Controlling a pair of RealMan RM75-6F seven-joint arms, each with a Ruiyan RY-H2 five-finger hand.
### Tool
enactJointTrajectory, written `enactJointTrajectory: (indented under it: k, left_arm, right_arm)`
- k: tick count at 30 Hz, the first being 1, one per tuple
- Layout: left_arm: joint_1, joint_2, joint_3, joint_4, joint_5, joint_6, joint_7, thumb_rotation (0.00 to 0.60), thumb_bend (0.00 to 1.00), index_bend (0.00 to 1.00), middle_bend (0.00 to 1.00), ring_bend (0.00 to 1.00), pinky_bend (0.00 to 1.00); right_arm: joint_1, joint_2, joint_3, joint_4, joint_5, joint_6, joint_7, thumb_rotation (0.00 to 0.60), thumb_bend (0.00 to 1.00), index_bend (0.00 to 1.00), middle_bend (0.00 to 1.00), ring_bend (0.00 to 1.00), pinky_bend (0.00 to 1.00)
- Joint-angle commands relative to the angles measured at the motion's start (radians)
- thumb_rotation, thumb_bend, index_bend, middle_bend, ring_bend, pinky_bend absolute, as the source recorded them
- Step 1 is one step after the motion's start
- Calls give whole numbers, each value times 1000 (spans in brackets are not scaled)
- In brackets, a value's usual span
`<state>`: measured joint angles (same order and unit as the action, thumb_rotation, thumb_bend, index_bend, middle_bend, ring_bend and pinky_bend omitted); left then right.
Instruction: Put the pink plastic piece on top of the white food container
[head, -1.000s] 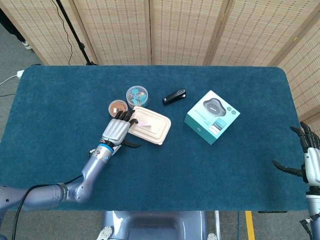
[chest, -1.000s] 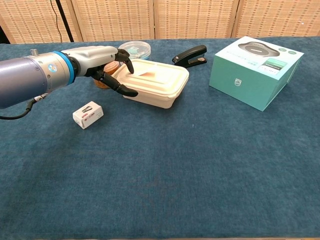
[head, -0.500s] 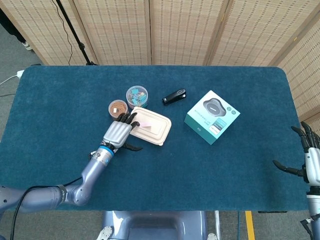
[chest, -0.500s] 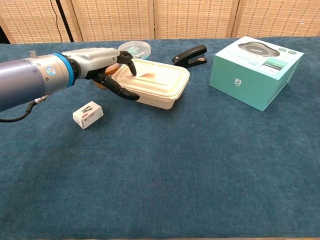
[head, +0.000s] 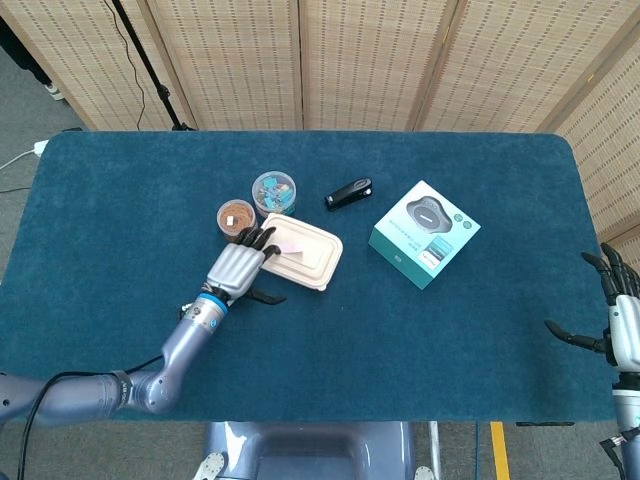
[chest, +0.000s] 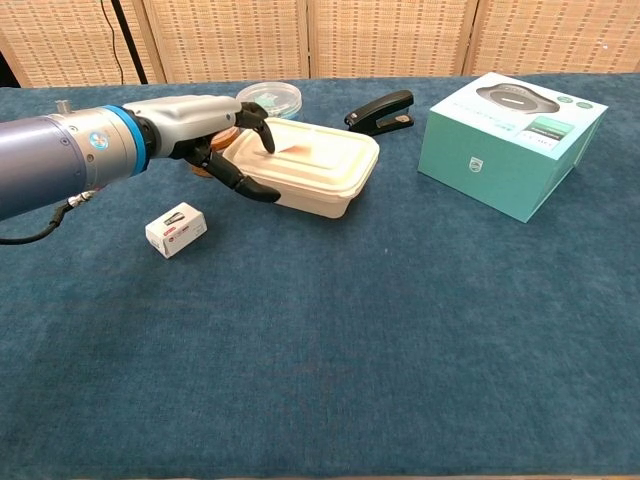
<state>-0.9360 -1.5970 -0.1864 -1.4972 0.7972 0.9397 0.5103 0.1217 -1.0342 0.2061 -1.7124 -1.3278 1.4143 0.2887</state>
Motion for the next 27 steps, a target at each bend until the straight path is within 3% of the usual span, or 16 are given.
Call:
enactJointTrajectory:
  k: [1, 7, 13, 16, 19, 24, 27]
  left_arm:
    - [1, 6, -5, -3, -1, 4, -3, 272, 0, 257, 0, 0, 0]
    - [14, 37, -22, -21, 10, 19, -33, 266, 0, 246, 0, 0, 0]
    - [78, 144, -26, -91, 79, 91, -92, 263, 0, 103, 0, 0, 0]
    - [115, 191, -13, -117, 119, 129, -111, 324, 0, 8, 0, 0, 0]
    - [182, 260, 17, -155, 178, 191, -150, 402, 0, 0, 0, 0, 0]
    - [304, 351, 76, -189, 269, 297, -228, 587, 0, 0, 0, 0, 0]
    - [385, 376, 118, -185, 315, 371, -266, 600, 0, 0, 0, 0, 0]
  right_arm:
    - [0, 0, 1, 0, 0, 1, 1, 600, 0, 131, 0, 0, 0]
    - [0, 0, 1, 2, 1, 1, 1, 600, 0, 131, 0, 0, 0]
    - [0, -1, -5, 1, -12, 3, -9, 600, 0, 124, 0, 0, 0]
    - [-1, -3, -7, 2, -17, 8, -16, 600, 0, 110, 0, 0, 0]
    - [-1, -5, -11, 4, -26, 14, -28, 600, 0, 93, 0, 0, 0]
    - [-5, -17, -11, 6, -20, 32, -82, 600, 0, 55, 0, 0, 0]
    - [-5, -39, -7, 6, -13, 59, -155, 600, 0, 32, 0, 0, 0]
